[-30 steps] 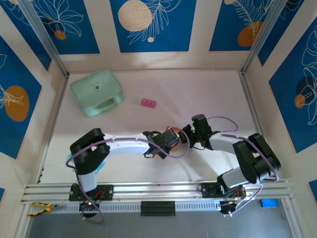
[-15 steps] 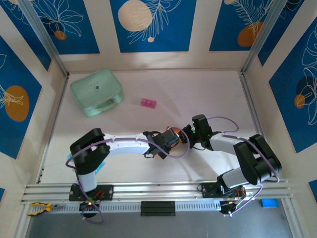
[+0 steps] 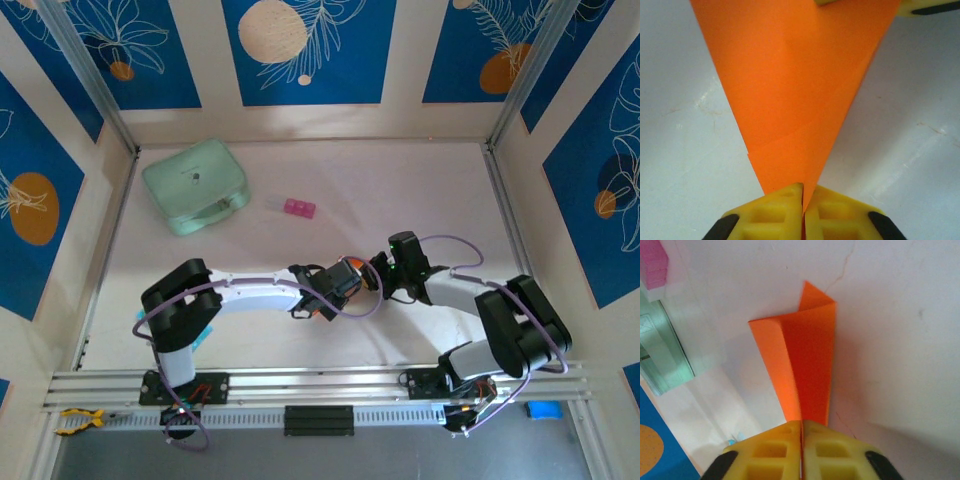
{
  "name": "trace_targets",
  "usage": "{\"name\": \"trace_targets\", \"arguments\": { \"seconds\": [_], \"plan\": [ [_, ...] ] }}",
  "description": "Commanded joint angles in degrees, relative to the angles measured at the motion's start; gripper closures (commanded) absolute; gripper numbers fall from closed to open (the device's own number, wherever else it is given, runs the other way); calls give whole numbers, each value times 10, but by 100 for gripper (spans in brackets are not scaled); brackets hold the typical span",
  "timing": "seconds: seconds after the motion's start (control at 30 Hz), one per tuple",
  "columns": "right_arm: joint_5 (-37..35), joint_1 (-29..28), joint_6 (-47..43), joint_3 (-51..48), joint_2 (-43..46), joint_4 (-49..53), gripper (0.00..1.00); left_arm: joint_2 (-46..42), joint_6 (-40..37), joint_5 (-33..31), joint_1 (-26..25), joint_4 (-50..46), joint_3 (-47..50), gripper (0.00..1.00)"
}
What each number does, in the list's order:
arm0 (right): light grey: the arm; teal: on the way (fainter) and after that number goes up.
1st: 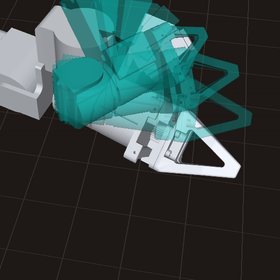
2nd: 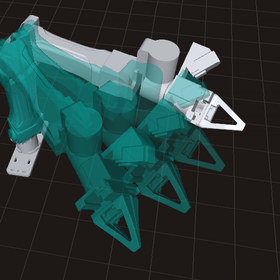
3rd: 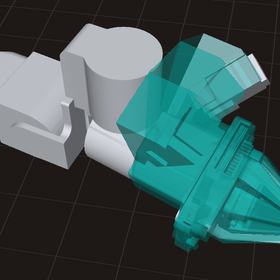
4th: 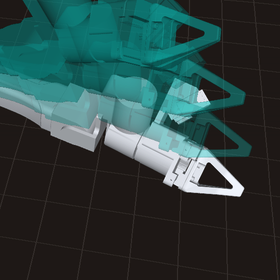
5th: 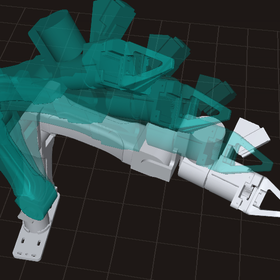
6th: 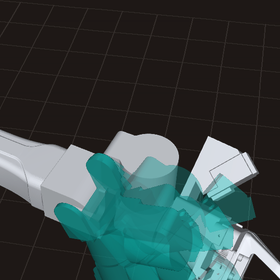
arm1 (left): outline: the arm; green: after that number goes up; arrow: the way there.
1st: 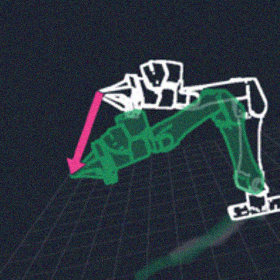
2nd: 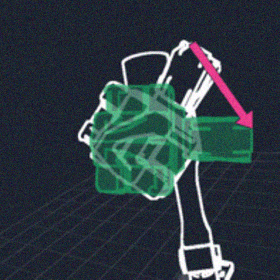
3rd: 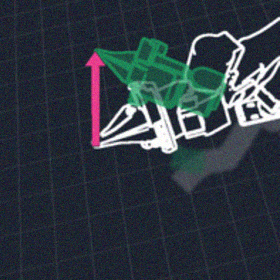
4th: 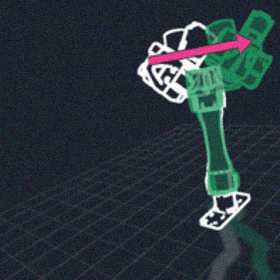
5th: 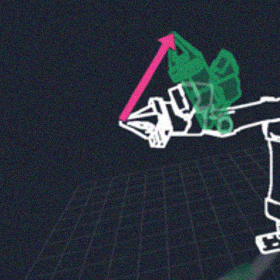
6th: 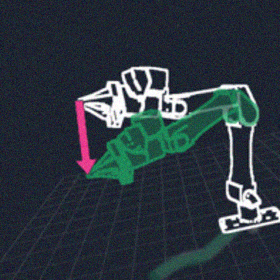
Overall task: Fold a paper plane with a square sheet of paper (pick it up from the middle)
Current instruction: Fold the wing for the fifth time at the center of the table.
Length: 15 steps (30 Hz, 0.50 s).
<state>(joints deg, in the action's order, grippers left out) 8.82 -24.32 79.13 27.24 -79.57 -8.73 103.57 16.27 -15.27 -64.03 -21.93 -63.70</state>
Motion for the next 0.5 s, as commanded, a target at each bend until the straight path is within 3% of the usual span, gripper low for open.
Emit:
{"name": "trace_targets", "arguments": {
  "seconds": [0.0,0.33,0.47],
  "plan": [
    [-17,6,-31,2,32,56,84,3,9,12,0,-8,0,94],
    [-23,61,-80,-40,150,125,65,-9,22,102,31,35,25,100],
    [-27,69,-85,-56,200,142,64,-10,29,137,45,50,35,100]
  ]
}}
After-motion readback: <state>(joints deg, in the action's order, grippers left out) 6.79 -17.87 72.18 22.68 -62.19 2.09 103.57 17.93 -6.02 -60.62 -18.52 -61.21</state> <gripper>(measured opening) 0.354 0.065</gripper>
